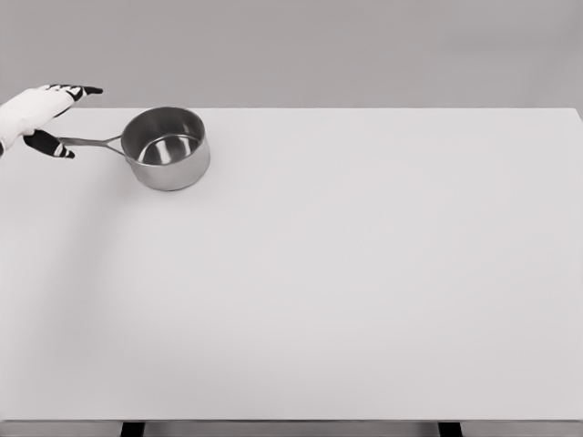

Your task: Rotate pot handle

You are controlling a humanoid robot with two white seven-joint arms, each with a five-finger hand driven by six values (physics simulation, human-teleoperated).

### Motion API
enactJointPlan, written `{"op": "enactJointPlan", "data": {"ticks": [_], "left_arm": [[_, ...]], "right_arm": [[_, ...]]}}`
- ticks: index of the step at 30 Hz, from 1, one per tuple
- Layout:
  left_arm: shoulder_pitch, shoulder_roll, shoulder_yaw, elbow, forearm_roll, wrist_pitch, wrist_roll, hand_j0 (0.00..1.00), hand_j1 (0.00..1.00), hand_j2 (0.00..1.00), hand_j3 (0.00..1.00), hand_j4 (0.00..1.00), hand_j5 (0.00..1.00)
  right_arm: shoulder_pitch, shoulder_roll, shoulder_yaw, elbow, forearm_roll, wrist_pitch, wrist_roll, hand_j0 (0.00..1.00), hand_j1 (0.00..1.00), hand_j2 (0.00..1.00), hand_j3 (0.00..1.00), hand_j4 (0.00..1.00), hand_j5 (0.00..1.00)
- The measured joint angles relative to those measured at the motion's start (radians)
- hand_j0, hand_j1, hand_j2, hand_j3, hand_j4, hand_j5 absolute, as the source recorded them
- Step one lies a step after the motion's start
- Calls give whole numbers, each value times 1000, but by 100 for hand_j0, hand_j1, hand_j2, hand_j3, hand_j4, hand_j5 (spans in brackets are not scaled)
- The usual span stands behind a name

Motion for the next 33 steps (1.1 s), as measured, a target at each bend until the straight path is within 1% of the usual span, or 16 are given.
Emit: {"op": "enactJointPlan", "data": {"ticks": [10, 22, 25, 26, 28, 33], "left_arm": [[0, 0, 0, 5, 1, 1, 16, 100, 100, 100, 100, 100, 100], [18, 3, -1, -16, 15, -50, 17, 100, 100, 100, 100, 100, 100], [97, 6, 19, -83, 27, -53, 17, 100, 100, 100, 100, 100, 100], [132, 8, 32, -114, 35, -54, 17, 100, 100, 100, 100, 100, 100], [179, 10, 69, -180, 47, -54, 17, 100, 100, 100, 100, 100, 100], [259, 15, 181, -338, 60, -54, 17, 100, 100, 100, 100, 100, 100]], "right_arm": [[0, 0, 0, 0, 0, 0, 0, 100, 100, 100, 100, 100, 100], [0, 0, 0, 0, 0, 0, 0, 100, 100, 100, 100, 100, 100], [0, 0, 0, 0, 0, 0, 0, 100, 100, 100, 100, 100, 100], [0, 0, 0, 0, 0, 0, 0, 100, 100, 100, 100, 100, 100], [0, 0, 0, 0, 0, 0, 0, 100, 100, 100, 100, 100, 100], [0, 0, 0, 0, 0, 0, 0, 100, 100, 100, 100, 100, 100]]}}
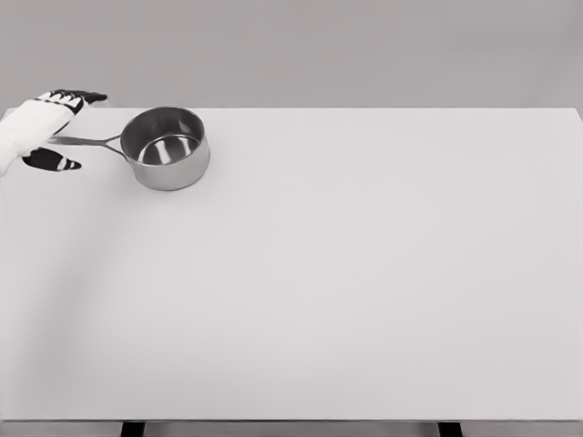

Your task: Rotate pot handle

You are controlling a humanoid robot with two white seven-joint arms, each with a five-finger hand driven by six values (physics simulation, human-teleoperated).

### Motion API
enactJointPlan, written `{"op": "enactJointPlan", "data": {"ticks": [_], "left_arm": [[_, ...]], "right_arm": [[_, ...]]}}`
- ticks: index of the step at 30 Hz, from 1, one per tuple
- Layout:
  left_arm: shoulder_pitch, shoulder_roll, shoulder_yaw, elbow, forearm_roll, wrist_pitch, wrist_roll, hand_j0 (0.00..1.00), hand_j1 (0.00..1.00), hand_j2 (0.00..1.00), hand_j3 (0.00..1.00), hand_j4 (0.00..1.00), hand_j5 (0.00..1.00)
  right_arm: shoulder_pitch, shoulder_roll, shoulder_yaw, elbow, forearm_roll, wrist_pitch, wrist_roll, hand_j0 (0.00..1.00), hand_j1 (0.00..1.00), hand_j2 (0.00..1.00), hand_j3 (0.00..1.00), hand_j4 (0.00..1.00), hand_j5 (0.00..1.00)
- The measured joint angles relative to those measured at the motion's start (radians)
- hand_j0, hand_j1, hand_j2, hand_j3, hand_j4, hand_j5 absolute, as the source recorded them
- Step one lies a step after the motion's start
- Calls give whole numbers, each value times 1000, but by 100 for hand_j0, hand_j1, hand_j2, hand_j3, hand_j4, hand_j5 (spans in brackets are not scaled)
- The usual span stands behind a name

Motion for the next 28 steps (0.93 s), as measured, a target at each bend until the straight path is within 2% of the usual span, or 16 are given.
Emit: {"op": "enactJointPlan", "data": {"ticks": [4, 7, 9, 11, 13, 15, 16, 21, 28], "left_arm": [[121, 10, 90, -146, 70, 0, 0, 100, 100, 100, 100, 100, 100], [204, 36, 133, -271, 204, 0, 0, 100, 100, 100, 100, 100, 100], [233, 43, 157, -323, 290, 0, 0, 100, 100, 100, 100, 100, 100], [270, 46, 174, -354, 340, 0, 0, 100, 100, 100, 100, 100, 100], [374, 42, 180, -387, 371, 2, 0, 100, 100, 100, 100, 100, 100], [488, 40, 182, -451, 368, 0, -6, 100, 100, 100, 100, 100, 100], [509, 38, 182, -481, 372, 0, -8, 100, 100, 100, 100, 100, 100], [535, 35, 170, -553, 382, 0, -13, 100, 100, 100, 100, 100, 100], [534, 39, 163, -567, 382, 1, -13, 100, 100, 100, 100, 100, 100]], "right_arm": [[0, 0, 0, 0, 0, 0, 0, 100, 100, 100, 100, 100, 100], [0, 0, 0, 0, 0, 0, 0, 100, 100, 100, 100, 100, 100], [0, 0, 0, 0, 0, 0, 0, 100, 100, 100, 100, 100, 100], [0, 0, 0, 0, 0, 0, 0, 100, 100, 100, 100, 100, 100], [0, 0, 0, 0, 0, 0, 0, 100, 100, 100, 100, 100, 100], [0, 0, 0, 0, 0, 0, 0, 100, 100, 100, 100, 100, 100], [0, 0, 0, 0, 0, 0, 0, 100, 100, 100, 100, 100, 100], [0, 0, 0, 0, 0, 0, 0, 100, 100, 100, 100, 100, 100], [0, 0, 0, 0, 0, 0, 0, 100, 100, 100, 100, 100, 100]]}}
